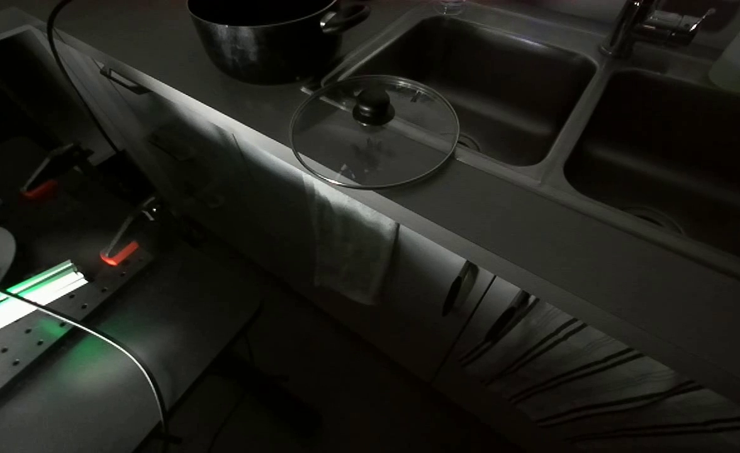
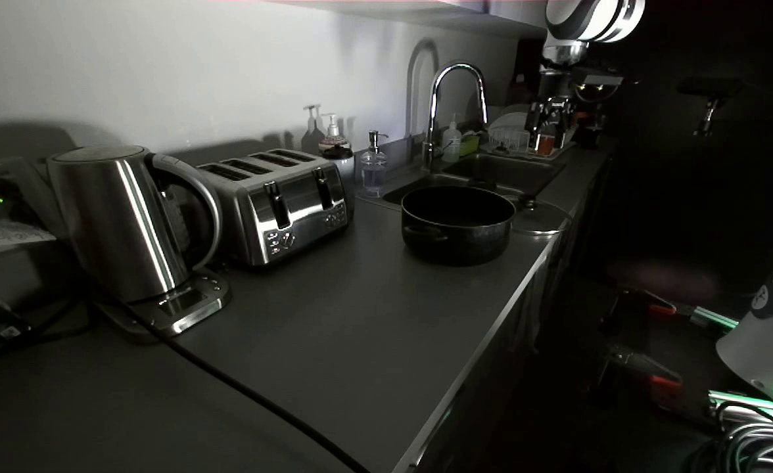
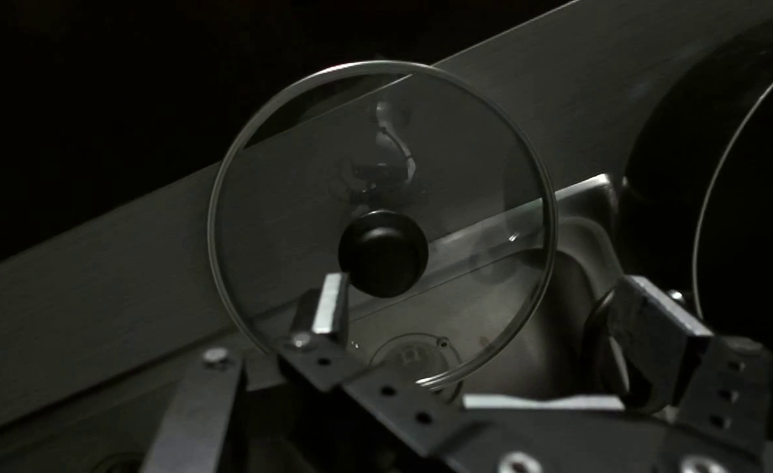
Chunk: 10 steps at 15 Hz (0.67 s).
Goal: Put the glass lid on the black pot.
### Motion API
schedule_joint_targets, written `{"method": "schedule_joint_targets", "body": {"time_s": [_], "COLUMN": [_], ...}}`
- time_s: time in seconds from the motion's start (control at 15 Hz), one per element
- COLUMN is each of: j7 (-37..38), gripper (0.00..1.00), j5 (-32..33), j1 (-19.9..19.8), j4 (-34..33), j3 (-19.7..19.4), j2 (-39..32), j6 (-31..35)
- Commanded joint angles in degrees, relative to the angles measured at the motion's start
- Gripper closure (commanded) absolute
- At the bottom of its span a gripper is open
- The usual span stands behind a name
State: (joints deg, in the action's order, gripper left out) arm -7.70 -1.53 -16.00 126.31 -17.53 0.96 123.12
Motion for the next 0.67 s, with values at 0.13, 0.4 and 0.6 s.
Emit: {"method": "schedule_joint_targets", "body": {"time_s": [0.13, 0.4, 0.6], "j7": [0.6, 1.6, 2.6], "gripper": [0.0, 0.0, 0.0], "j5": [-2.6, -2.9, -2.8], "j1": [-1.5, -2.4, -2.9], "j4": [-2.5, -4.0, -5.1], "j3": [-0.3, -0.1, 0.0], "j2": [-6.0, -9.9, -12.6], "j6": [4.1, 6.2, 7.5]}}
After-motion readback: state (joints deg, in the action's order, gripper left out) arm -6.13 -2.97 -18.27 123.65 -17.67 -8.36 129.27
